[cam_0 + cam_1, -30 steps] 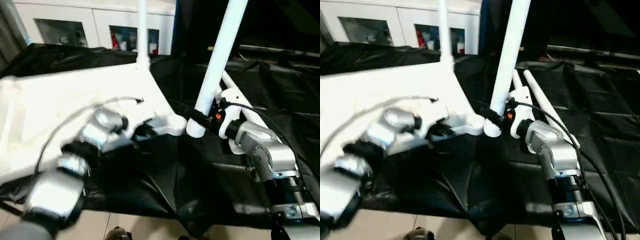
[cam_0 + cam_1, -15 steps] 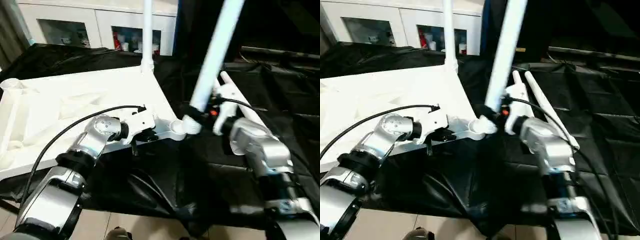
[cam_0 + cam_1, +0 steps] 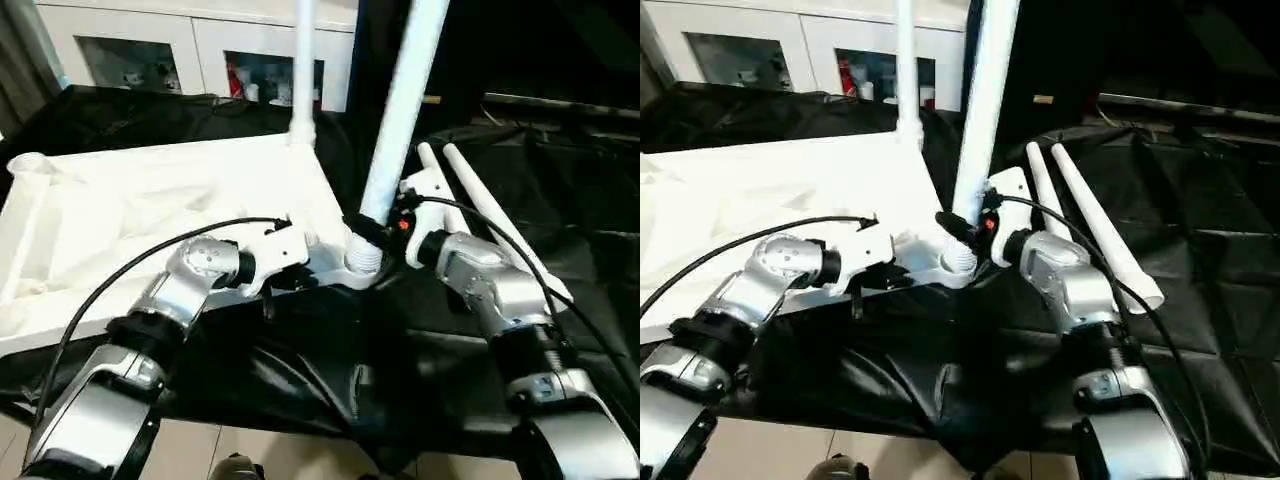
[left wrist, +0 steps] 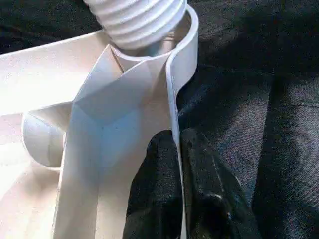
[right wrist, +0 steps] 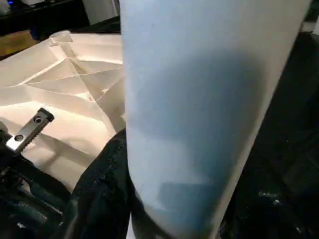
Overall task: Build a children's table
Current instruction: Insert table leg to table base
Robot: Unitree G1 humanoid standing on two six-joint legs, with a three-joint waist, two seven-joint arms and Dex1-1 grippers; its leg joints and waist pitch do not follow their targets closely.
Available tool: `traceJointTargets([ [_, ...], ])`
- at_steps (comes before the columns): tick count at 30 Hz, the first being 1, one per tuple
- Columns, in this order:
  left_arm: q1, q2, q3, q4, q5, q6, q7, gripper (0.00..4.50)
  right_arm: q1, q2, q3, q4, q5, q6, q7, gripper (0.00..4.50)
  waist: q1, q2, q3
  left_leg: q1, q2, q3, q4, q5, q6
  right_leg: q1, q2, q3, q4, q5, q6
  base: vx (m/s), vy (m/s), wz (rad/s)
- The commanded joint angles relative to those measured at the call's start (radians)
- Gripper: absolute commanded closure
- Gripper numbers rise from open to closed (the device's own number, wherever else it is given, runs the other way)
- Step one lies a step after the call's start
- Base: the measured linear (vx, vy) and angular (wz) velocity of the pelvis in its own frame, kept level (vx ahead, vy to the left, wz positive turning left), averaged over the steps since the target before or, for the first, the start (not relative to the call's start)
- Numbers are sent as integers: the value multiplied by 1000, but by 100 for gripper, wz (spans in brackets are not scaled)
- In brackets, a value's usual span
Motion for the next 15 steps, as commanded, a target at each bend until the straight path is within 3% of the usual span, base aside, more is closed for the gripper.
traceJointTargets([
  [1,29,1,-50,-6,15,-8,-48,450,-12,-6,5,32,-16,3,5,260,-3,-4,-75,11,19,1,-70,-226,-6,47,-63,45,-79,-233,-189,0,0,0],
  [6,26,8,-51,-6,23,-5,-49,450,-15,-13,39,45,-35,25,42,260,-3,-3,-76,11,19,1,-69,-214,-4,47,-63,46,-77,-218,-191,0,0,0],
  [15,22,10,-51,-5,28,-1,-47,450,-40,-7,18,104,-38,-8,40,261,-5,-3,-75,13,20,0,-71,-242,-12,45,-64,46,-81,-249,-190,0,0,0],
])
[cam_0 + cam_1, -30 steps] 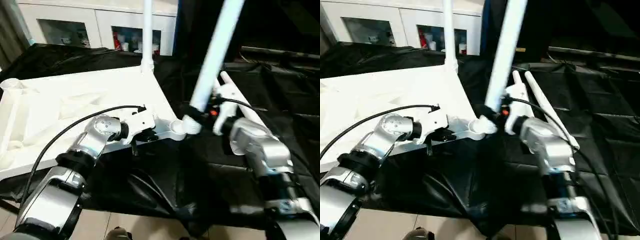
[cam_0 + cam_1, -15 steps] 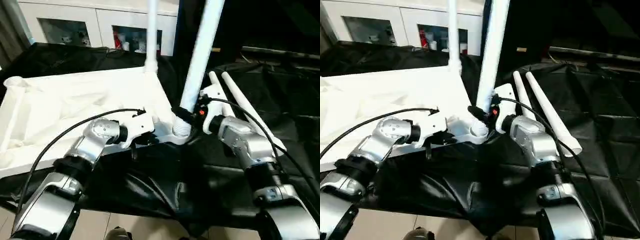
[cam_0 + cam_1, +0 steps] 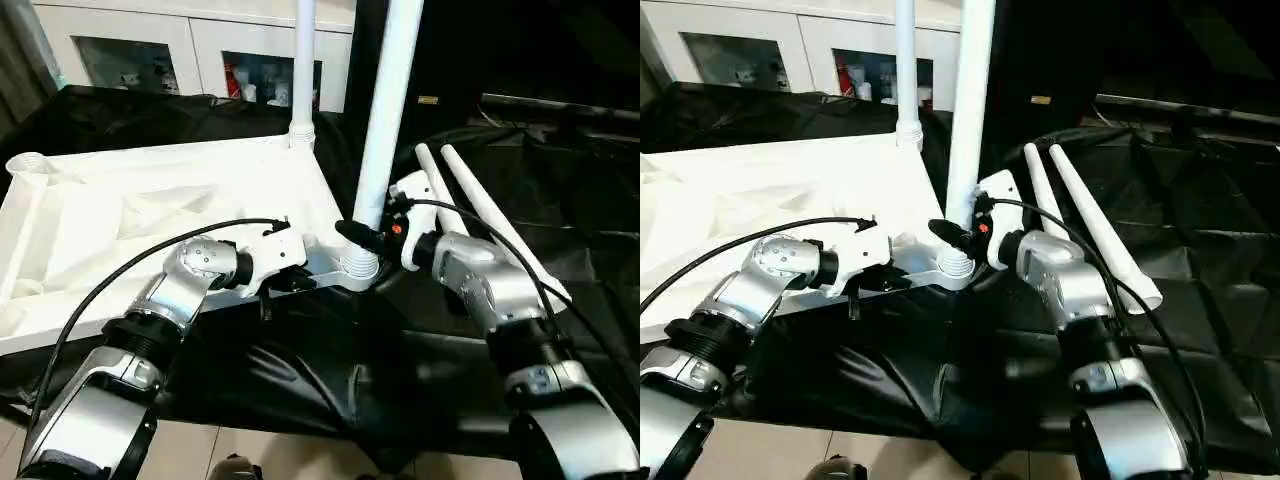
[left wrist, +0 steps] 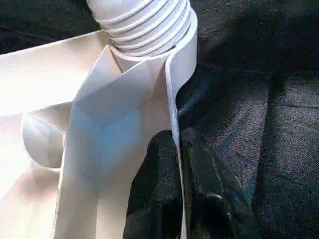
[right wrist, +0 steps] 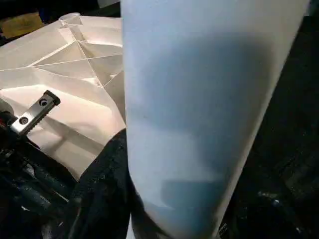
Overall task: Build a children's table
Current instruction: Insert table leg to table base
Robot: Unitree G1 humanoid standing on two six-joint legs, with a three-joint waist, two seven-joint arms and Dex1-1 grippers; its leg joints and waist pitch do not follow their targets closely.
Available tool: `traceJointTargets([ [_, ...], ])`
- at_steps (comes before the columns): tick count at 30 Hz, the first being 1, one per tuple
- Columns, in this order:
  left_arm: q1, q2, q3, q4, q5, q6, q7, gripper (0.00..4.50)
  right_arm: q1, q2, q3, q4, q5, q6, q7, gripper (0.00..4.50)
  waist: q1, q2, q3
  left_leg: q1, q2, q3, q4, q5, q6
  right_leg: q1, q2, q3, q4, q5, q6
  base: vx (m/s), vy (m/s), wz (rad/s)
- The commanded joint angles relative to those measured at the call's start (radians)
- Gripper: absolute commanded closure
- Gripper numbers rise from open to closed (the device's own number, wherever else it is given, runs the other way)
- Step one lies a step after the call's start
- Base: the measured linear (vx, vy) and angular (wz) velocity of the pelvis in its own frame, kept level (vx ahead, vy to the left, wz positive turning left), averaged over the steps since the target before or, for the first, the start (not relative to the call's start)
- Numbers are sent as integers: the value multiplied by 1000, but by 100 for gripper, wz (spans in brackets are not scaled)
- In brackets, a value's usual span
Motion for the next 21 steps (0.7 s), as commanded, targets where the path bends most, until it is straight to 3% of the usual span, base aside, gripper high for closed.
traceJointTargets([
  [1,20,0,-49,-1,28,-2,-34,450,-2,-3,-10,44,-9,-6,-12,261,-2,0,-73,12,19,0,-71,-243,-12,45,-64,46,-81,-249,-191,0,0,0],
  [2,19,0,-49,0,28,-3,-33,450,-3,-1,-16,46,-4,-6,-14,261,-1,7,-73,13,20,-1,-71,-245,-14,45,-64,46,-80,-246,-191,0,0,0],
  [3,19,0,-49,1,29,-3,-32,450,-3,0,-23,49,2,-6,-16,261,-3,3,-73,13,20,0,-71,-249,-15,45,-63,46,-81,-239,-193,0,0,0],
  [5,17,3,-46,5,29,-4,-31,450,7,5,-71,59,34,-8,-34,261,-2,11,-74,14,20,-2,-71,-256,-19,45,-63,46,-80,-231,-198,0,0,0],
  [7,17,4,-45,5,28,-3,-31,450,12,6,-84,62,40,-10,-39,261,-2,9,-75,14,20,-1,-71,-259,-18,46,-62,46,-80,-216,-205,0,0,0],
  [8,19,5,-43,5,27,-2,-31,450,16,8,-94,66,44,-14,-46,261,-1,19,-75,15,20,-3,-71,-260,-22,46,-62,46,-78,-210,-208,0,0,0],
  [9,19,5,-42,5,25,-1,-31,450,20,8,-100,69,46,-16,-51,261,-3,13,-75,14,19,-1,-71,-266,-21,46,-61,45,-79,-204,-212,0,0,0],
  [11,26,4,-35,-2,17,8,-29,450,48,15,-133,75,63,-29,-79,261,-2,13,-75,14,19,-1,-71,-264,-20,47,-61,45,-79,-199,-214,0,0,0],
  [12,29,3,-32,-4,14,10,-28,450,66,19,-143,74,69,-36,-86,261,-2,13,-74,15,20,-1,-72,-270,-20,45,-62,45,-80,-209,-214,0,0,0],
  [13,32,1,-29,-5,10,13,-26,450,92,23,-149,69,72,-48,-91,261,-3,23,-74,17,20,-1,-73,-288,-24,44,-61,46,-84,-218,-212,0,0,0],
  [14,32,1,-29,-5,10,13,-26,450,92,23,-149,69,72,-48,-91,261,-3,18,-74,16,20,-2,-73,-288,-24,46,-62,45,-83,-216,-211,0,0,0],
  [18,32,0,-26,-2,9,13,-20,450,148,40,-151,58,71,-89,-92,261,-3,18,-75,15,20,-3,-75,-288,-22,46,-61,45,-82,-212,-213,0,0,0],
  [19,30,0,-24,2,9,13,-17,450,169,49,-153,53,70,-111,-91,261,-2,19,-73,17,20,-3,-75,-304,-22,43,-62,45,-86,-238,-208,0,0,0],
  [20,27,0,-22,7,10,11,-12,450,194,63,-152,49,64,-143,-99,261,0,27,-73,18,20,-3,-75,-311,-24,42,-64,46,-87,-246,-206,0,0,0],
  [21,26,0,-21,10,10,11,-8,450,209,71,-152,47,60,-163,-106,261,-2,24,-73,18,21,-3,-77,-318,-24,41,-63,45,-89,-252,-202,0,0,0],
])
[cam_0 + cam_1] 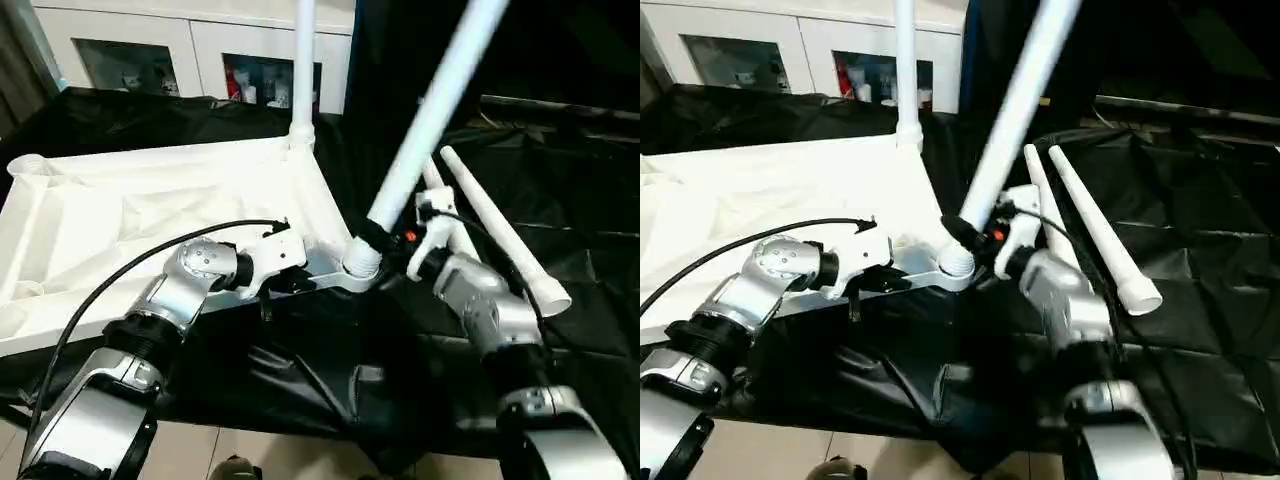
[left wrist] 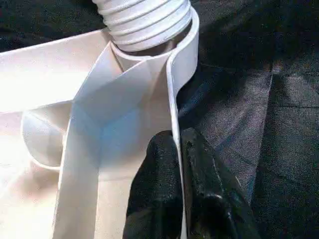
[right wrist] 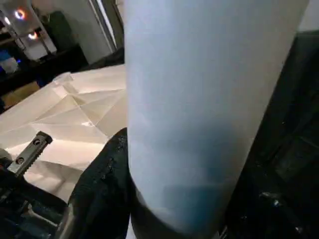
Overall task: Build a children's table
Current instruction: Insert table leg to table base
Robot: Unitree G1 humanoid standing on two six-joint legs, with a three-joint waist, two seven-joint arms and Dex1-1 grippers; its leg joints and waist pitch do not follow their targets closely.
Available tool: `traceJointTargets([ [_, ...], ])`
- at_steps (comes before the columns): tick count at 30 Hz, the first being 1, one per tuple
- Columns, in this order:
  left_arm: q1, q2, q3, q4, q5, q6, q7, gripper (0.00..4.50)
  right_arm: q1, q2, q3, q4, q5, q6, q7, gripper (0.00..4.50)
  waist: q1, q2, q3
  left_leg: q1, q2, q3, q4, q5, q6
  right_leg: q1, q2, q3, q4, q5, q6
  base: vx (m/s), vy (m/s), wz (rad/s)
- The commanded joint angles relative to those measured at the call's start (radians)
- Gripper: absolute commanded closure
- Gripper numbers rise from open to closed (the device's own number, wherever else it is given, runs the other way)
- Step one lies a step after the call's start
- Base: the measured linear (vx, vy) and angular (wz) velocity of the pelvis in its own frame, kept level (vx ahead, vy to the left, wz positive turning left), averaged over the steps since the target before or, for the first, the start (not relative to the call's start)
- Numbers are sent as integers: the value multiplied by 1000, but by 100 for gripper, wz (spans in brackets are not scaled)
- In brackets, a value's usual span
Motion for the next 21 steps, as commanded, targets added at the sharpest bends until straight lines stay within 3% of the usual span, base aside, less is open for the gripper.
traceJointTargets([
  [1,17,5,-24,18,16,-3,-9,450,81,-8,5,55,-71,-48,-55,261,-4,19,-69,17,21,-5,-76,-321,-25,41,-62,45,-86,-251,-201,0,0,0],
  [4,14,7,-24,21,19,-6,-3,450,118,-5,52,48,-122,-129,-58,261,-6,17,-68,15,19,-4,-77,-320,-20,41,-61,44,-89,-271,-190,0,0,0],
  [6,14,8,-24,21,20,-5,-2,450,124,-3,61,44,-128,-143,-59,261,-5,19,-68,16,19,-4,-78,-325,-16,40,-62,45,-92,-297,-183,0,0,0],
  [12,12,15,-24,21,20,-8,-12,450,101,-6,103,50,-168,-148,-59,261,-7,18,-70,13,20,-6,-81,-332,-14,39,-61,45,-92,-294,-180,0,0,0],
  [16,13,22,-32,18,18,-18,-36,450,52,-24,155,91,-204,-145,-25,261,-13,10,-65,14,20,-6,-83,-355,-13,36,-62,45,-98,-357,-167,0,0,0],
  [17,13,22,-33,17,18,-20,-38,450,45,-27,162,96,-208,-143,-19,261,-14,13,-65,14,19,-7,-83,-360,-15,36,-62,44,-98,-369,-165,0,0,0],
  [19,11,24,-38,18,19,-27,-51,450,2,-42,195,130,-224,-118,35,261,-19,2,-64,11,19,-7,-83,-362,-14,36,-62,43,-100,-391,-157,0,0,0],
  [20,10,24,-39,20,20,-28,-50,450,-7,-45,203,138,-228,-115,50,261,-21,10,-63,14,19,-6,-82,-367,-14,31,-63,45,-102,-402,-156,0,0,0],
  [21,9,24,-39,21,21,-29,-50,450,-13,-49,209,144,-232,-111,64,261,-23,4,-63,15,19,-6,-81,-374,-13,30,-63,45,-105,-410,-154,0,0,0],
])
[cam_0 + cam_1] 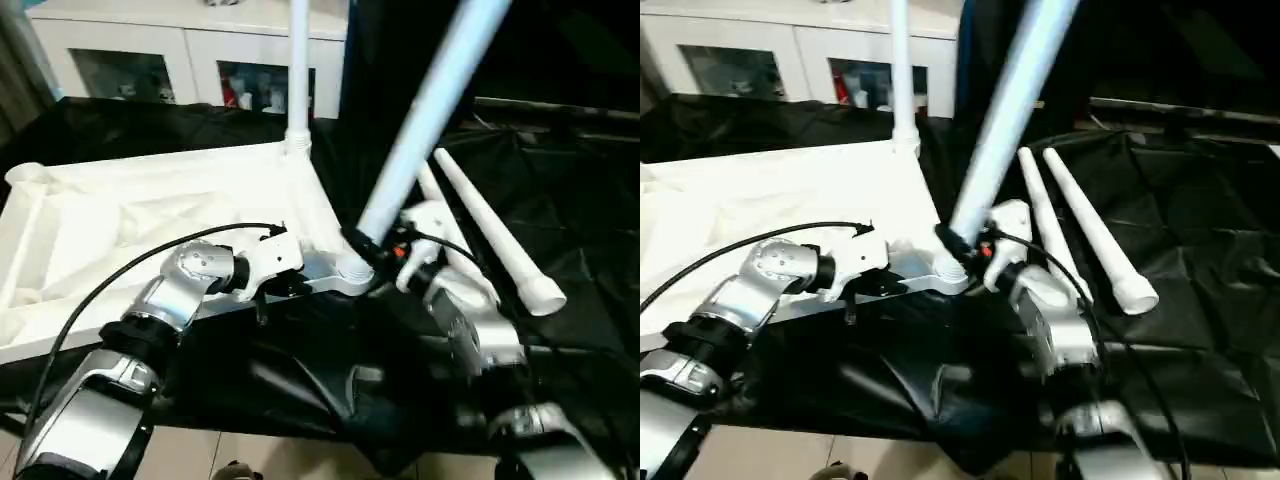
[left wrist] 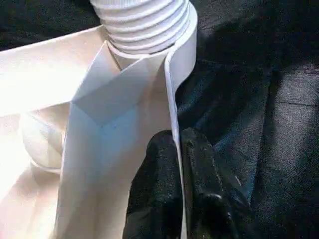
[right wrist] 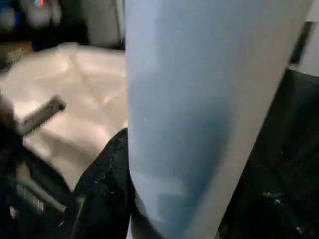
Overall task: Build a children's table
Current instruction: Insert table leg to table base
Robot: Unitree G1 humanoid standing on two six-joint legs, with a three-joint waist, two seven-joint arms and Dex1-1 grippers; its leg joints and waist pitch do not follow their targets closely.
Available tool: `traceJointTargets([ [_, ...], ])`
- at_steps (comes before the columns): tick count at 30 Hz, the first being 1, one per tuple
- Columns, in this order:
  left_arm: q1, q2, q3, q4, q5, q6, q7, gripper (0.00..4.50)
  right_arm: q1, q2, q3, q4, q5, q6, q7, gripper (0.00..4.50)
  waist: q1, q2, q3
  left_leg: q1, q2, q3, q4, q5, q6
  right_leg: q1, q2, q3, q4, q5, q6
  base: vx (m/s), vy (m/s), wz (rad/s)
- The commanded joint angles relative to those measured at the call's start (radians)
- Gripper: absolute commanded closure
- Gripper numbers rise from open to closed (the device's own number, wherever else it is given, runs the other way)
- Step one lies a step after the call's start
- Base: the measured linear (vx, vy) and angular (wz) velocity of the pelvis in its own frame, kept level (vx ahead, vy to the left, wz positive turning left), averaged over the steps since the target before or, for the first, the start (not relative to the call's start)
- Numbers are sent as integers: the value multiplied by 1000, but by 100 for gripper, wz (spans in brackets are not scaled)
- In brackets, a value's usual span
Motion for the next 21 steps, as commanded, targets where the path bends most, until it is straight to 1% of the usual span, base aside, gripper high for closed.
traceJointTargets([
  [1,4,2,-35,2,21,-22,-38,450,20,-20,42,90,-65,62,28,261,-3,8,-45,10,19,-8,-80,-378,-17,33,-64,45,-101,-413,-155,0,0,0],
  [2,1,2,-36,4,21,-23,-37,450,11,-27,50,101,-69,66,48,261,-5,0,-46,11,20,-7,-80,-380,-16,32,-63,45,-102,-413,-152,0,0,0],
  [3,1,2,-36,5,21,-23,-37,450,9,-29,53,104,-70,65,55,261,-6,2,-48,13,22,-9,-80,-387,-16,31,-63,45,-99,-406,-156,0,0,0],
  [4,0,3,-36,5,21,-24,-38,450,8,-31,55,107,-73,60,57,261,-7,2,-48,13,22,-9,-81,-387,-15,31,-62,45,-99,-389,-161,0,0,0],
  [5,-1,3,-36,6,21,-24,-38,450,7,-35,58,112,-77,54,59,261,-9,-5,-50,12,23,-8,-81,-382,-13,31,-62,45,-98,-369,-166,0,0,0],
  [6,-2,5,-35,7,21,-25,-37,450,6,-38,60,119,-75,48,63,261,-8,-3,-50,12,23,-8,-81,-378,-13,32,-62,45,-96,-362,-169,0,0,0],
  [7,-5,6,-33,12,20,-28,-36,450,8,-43,57,123,-64,46,71,261,-10,-5,-49,13,22,-6,-81,-389,-10,30,-62,45,-99,-369,-170,0,0,0],
  [12,-8,5,-29,26,13,-55,-41,450,18,-47,42,133,-44,30,111,261,-8,-5,-51,14,23,-6,-81,-384,-8,30,-63,45,-101,-372,-166,0,0,0],
  [14,-8,0,-24,29,-13,-84,-86,450,22,-49,31,144,-32,9,156,261,-6,-3,-53,14,23,-5,-81,-369,-3,31,-62,46,-99,-337,-175,0,0,0],
  [15,-8,0,-24,29,-13,-84,-86,450,22,-49,31,144,-32,9,156,261,-6,-4,-54,13,23,-4,-81,-366,-2,32,-62,46,-98,-327,-179,0,0,0],
  [16,-8,1,-23,28,-23,-93,-107,450,21,-51,27,152,-29,-1,171,261,-6,-4,-57,11,24,-4,-82,-352,-1,36,-62,46,-94,-294,-187,0,0,0],
  [17,-10,5,-23,25,-36,-103,-144,450,19,-56,20,166,-24,-18,194,262,-6,0,-57,11,24,-4,-82,-337,0,37,-61,46,-91,-260,-196,0,0,0],
  [18,-10,5,-23,25,-36,-103,-145,450,18,-56,19,166,-24,-18,195,262,-7,-1,-59,11,24,-2,-81,-333,2,37,-61,46,-90,-246,-202,0,0,0],
  [19,-14,13,-26,28,-44,-112,-179,450,14,-61,11,182,-15,-31,216,262,-6,0,-59,11,24,-2,-81,-322,7,40,-59,45,-88,-222,-210,0,0,0],
  [21,-17,21,-27,30,-49,-111,-204,450,10,-65,4,195,-9,-41,231,262,-7,1,-58,11,24,-1,-82,-321,10,40,-59,45,-87,-208,-220,0,0,0],
])
